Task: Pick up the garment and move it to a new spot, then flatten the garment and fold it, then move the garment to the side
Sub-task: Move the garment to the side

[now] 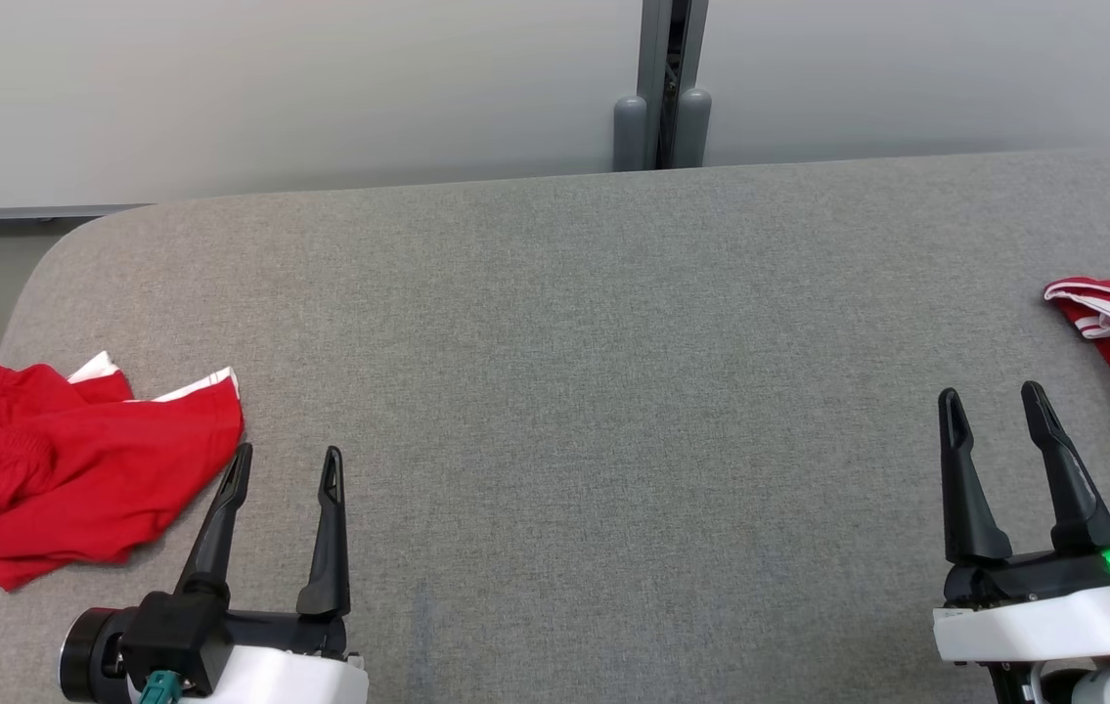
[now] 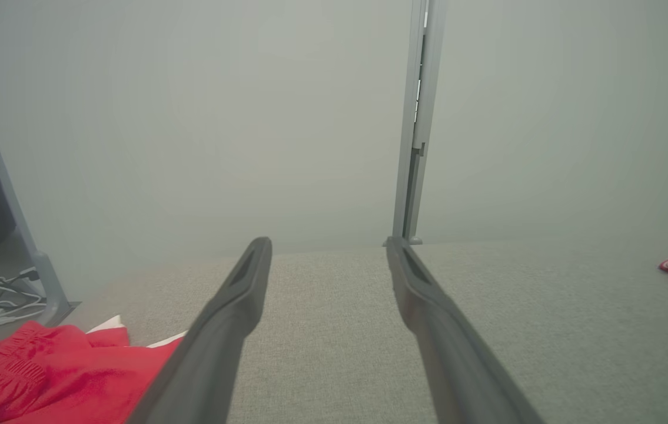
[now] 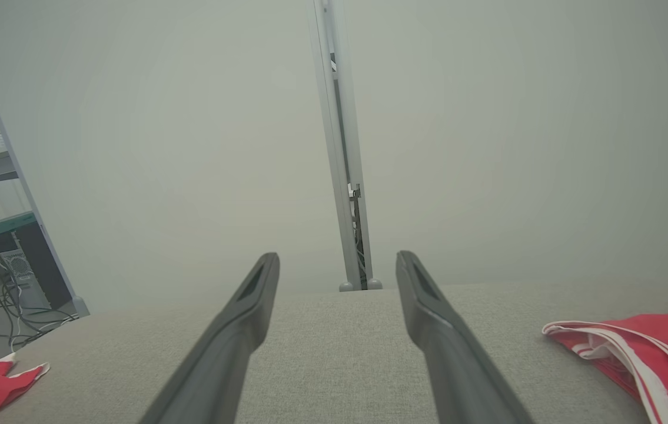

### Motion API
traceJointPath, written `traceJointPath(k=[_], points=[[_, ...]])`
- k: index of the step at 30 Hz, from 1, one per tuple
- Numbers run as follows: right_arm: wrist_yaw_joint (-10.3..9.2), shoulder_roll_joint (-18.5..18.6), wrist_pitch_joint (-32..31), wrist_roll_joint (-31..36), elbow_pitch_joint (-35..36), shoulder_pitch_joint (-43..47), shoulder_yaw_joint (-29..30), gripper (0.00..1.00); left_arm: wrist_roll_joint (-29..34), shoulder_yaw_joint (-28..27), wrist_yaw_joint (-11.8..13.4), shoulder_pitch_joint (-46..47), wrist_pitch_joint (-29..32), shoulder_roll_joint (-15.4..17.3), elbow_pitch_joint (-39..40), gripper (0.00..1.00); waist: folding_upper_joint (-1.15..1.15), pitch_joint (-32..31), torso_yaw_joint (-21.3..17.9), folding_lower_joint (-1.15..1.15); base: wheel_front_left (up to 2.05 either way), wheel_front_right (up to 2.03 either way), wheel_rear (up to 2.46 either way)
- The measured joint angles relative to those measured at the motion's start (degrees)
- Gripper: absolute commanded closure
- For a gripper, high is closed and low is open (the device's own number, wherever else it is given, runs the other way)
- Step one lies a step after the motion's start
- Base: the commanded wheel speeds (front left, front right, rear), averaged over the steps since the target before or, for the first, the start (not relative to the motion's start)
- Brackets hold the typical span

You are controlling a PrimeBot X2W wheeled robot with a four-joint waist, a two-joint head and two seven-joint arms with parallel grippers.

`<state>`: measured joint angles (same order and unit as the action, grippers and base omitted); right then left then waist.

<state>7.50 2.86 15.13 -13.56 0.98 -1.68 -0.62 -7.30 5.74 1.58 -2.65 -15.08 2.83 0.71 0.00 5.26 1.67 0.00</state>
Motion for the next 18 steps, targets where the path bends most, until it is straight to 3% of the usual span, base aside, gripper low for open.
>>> traceJointPath(k=[18], points=[[0.00, -0.04, 0.01, 0.35, -1.35, -0.05, 0.96, 0.00, -0.22, 0.96, 0.00, -0.09, 0.00, 0.00, -0.93, 0.00, 0.00, 0.38, -0.01, 0.00, 0.00, 0.00, 0.00]])
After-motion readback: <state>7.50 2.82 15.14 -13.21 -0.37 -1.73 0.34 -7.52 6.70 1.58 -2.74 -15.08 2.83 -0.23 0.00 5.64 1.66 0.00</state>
